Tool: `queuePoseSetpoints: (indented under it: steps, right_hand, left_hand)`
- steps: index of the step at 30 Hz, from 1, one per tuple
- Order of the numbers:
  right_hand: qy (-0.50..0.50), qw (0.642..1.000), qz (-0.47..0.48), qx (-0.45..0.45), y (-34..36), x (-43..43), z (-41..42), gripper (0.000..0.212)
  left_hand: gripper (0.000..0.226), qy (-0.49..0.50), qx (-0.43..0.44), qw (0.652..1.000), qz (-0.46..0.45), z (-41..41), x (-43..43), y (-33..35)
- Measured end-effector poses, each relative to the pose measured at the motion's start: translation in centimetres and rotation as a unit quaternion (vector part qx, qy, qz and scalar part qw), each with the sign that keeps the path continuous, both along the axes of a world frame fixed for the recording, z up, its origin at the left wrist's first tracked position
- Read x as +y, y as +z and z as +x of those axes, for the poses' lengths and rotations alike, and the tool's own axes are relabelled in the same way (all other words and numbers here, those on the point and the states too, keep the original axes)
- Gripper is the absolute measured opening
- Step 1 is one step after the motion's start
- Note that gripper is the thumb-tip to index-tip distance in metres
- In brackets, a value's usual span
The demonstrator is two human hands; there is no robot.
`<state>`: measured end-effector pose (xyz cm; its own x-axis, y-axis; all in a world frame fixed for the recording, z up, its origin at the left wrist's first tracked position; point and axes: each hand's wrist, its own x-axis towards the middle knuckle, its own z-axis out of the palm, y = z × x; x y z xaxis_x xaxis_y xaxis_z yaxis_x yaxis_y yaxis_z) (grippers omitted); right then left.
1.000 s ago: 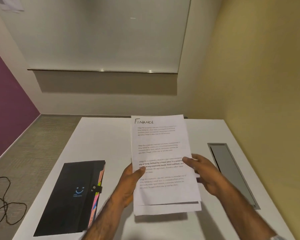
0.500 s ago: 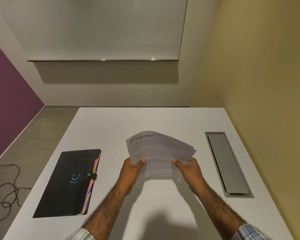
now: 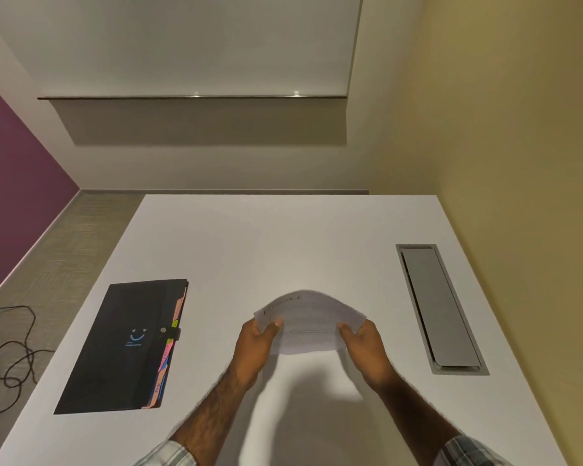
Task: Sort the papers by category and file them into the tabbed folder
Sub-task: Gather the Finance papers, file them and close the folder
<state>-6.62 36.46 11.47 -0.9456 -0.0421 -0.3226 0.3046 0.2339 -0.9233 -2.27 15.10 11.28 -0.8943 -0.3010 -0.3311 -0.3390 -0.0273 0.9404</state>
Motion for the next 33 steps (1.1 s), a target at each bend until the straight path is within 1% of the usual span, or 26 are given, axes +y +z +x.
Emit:
queuePoseSetpoints:
  steps: [3, 8, 11, 15, 17, 20, 22, 26, 28, 33]
  right_hand:
    - [-0.007, 1.000, -0.004, 0.008, 0.3, 0.0, -0.3, 0.027]
    - [-0.002, 1.000, -0.007, 0.000, 0.7, 0.0, -0.1, 0.041]
    - [-0.008, 1.000, -0.006, -0.005, 0.5, -0.2, 0.2, 0.035]
    - [-0.026, 1.000, -0.007, -0.001, 0.7, -0.4, 0.1, 0.028]
    - [-0.016, 1.000, -0.012, 0.003, 0.8, -0.5, -0.1, 0.031]
    - [0.015, 1.000, -0.003, 0.005, 0.0, -0.6, 0.1, 0.040]
    - [0.016, 1.000, 0.003, 0.007, -0.6, -0.8, 0.2, 0.040]
    - [0.020, 1.000, -0.002, -0.003, -0.1, -2.1, 0.6, 0.029]
    - [0.034, 0.999, -0.012, -0.014, 0.5, -3.2, 0.8, 0.028]
    - [0.056, 0.997, -0.023, -0.047, 0.0, -7.9, 1.1, 0.013]
  left_hand:
    - [0.018, 0.002, 0.005, 1.000, 0.007, -0.5, -0.1, 0.1]
    - [0.022, -0.007, -0.006, 1.000, 0.018, -0.6, 0.3, -0.1]
    - [0.024, -0.014, -0.014, 1.000, 0.009, -0.5, 0.5, -0.4]
    - [0.023, -0.020, -0.004, 1.000, -0.004, -0.8, 0.3, -0.3]
    - [0.023, -0.022, 0.004, 1.000, -0.001, -0.9, -0.1, -0.3]
    - [0.023, -0.030, -0.001, 1.000, -0.004, -0.5, -0.6, -0.5]
    - [0.021, -0.021, -0.007, 1.000, -0.010, 0.0, -0.9, -0.4]
    - [0.014, -0.012, -0.022, 1.000, -0.006, 0.0, -2.4, 0.8]
    - [0.014, -0.004, -0.022, 1.000, -0.005, -0.2, -4.0, 1.1]
    - [0.020, 0.074, -0.029, 0.995, 0.061, -0.1, -9.1, 2.0]
